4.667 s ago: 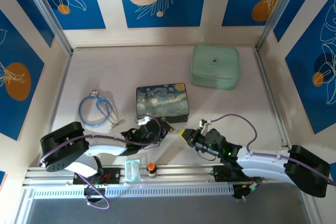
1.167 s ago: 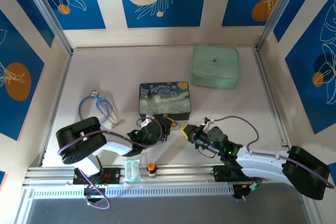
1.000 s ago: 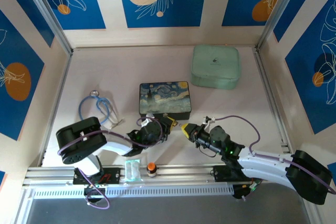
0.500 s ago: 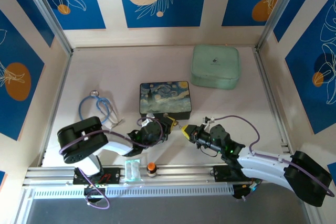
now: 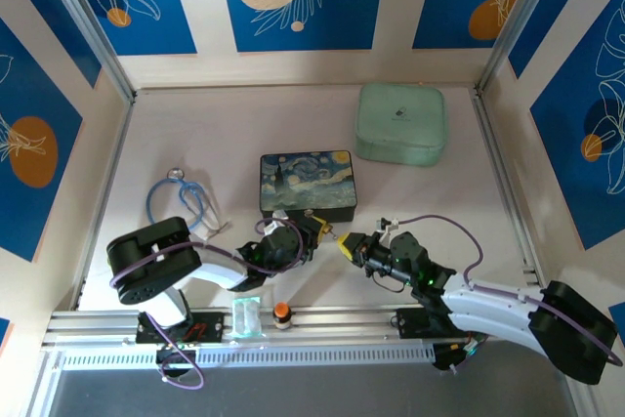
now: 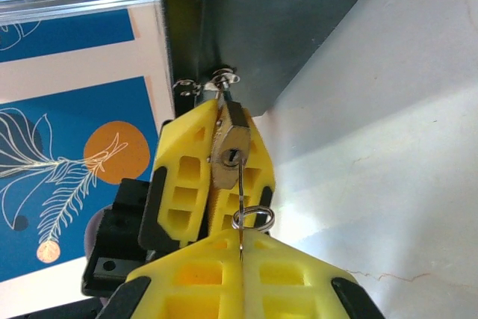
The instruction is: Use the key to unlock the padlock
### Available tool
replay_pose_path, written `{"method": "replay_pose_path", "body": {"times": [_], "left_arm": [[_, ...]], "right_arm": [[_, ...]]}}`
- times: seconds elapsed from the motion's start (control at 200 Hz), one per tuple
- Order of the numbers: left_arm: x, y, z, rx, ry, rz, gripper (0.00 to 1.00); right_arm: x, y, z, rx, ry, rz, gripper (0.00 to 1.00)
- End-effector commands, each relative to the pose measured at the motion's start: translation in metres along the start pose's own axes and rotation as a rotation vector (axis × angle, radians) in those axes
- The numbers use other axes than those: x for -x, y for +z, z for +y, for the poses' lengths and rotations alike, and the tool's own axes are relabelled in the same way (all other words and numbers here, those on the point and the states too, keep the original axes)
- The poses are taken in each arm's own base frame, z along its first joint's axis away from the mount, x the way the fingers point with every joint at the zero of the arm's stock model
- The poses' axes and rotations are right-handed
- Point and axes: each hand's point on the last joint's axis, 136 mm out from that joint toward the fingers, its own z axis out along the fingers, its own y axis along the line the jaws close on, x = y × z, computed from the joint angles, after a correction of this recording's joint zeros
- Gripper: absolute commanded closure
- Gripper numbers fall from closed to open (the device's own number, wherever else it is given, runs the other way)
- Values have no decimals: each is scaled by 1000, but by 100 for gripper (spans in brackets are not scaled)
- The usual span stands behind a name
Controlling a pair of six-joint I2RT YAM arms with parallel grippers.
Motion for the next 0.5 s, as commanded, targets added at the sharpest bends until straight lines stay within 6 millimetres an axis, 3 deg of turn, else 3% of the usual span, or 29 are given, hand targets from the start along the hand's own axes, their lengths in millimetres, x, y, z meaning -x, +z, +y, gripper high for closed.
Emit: {"method": "replay_pose_path", "body": {"times": [0.0, 0.495], "left_arm": [[-9, 1, -25, -75, -31, 21, 100], [-16, 1, -31, -91, -37, 47, 100]], "right_arm": [[5, -4, 0, 4, -15, -39, 100], [0, -2, 9, 26, -46, -22, 100]]}}
